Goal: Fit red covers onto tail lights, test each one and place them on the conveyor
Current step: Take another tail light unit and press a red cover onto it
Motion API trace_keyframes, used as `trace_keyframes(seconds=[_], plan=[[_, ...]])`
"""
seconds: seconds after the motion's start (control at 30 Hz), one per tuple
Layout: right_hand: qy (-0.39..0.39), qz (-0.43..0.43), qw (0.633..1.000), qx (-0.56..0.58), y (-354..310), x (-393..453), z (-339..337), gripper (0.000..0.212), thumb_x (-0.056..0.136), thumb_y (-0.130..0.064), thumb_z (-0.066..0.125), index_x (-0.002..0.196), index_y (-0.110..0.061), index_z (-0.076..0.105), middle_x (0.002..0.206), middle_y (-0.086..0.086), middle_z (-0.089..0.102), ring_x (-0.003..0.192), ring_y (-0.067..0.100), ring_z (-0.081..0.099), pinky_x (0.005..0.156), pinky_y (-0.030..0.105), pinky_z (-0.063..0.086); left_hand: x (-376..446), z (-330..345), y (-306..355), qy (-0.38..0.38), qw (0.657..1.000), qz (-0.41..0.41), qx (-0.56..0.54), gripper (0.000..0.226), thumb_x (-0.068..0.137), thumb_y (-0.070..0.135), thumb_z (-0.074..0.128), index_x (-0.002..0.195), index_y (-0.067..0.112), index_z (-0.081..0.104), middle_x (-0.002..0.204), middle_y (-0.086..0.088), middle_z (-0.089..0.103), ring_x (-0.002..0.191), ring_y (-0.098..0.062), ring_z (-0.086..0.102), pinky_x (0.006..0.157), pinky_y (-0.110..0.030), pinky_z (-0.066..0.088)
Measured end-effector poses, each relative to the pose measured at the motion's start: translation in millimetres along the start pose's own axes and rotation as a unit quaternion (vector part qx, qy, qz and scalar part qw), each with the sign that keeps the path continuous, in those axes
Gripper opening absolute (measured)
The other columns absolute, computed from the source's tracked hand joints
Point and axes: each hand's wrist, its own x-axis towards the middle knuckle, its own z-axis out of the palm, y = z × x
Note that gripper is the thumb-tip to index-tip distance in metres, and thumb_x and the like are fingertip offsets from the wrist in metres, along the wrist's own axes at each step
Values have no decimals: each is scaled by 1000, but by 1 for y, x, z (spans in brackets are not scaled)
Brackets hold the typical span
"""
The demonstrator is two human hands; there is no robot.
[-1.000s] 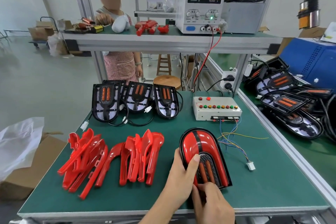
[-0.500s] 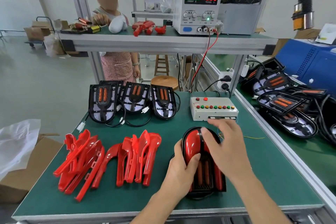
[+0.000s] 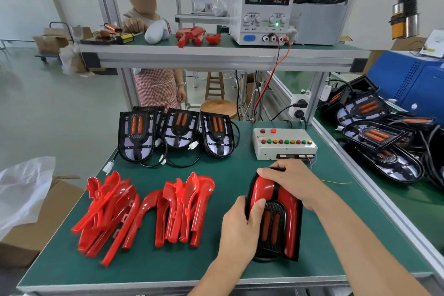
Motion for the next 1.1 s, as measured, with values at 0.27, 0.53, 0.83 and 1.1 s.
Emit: trace_keyframes(seconds=[0.27,0.53,0.83,1.1], plan=[[-1,46,997,57,1,-1,-4,38,78,-41,83,92,-6,75,80,9,78,76,30,76,73,45,64,0,6,-7,57,979,73,181,68,87,74,2,81,20,42,72,5,49,67,-23,49,64,-36,35],[-13,39,997,58,4,2,-6,37,77,-43,84,90,-9,75,83,9,78,74,24,75,73,42,63,-1,5,-7,70,976,105,180,57,95,64,9,78,20,40,69,6,44,61,-22,41,61,-38,33],[-52,51,996,41,0,5,-12,30,76,-44,84,88,-16,77,79,5,78,68,21,76,58,28,59,-2,3,-3,57,974,109,192,57,94,63,9,80,19,42,72,5,47,64,-20,43,63,-35,35],[-49,41,998,22,1,8,-10,32,72,-47,85,86,-19,78,77,3,78,68,22,76,61,31,60,-2,3,-3,56,977,103,180,56,94,64,7,78,23,40,71,8,47,63,-18,45,64,-36,40]])
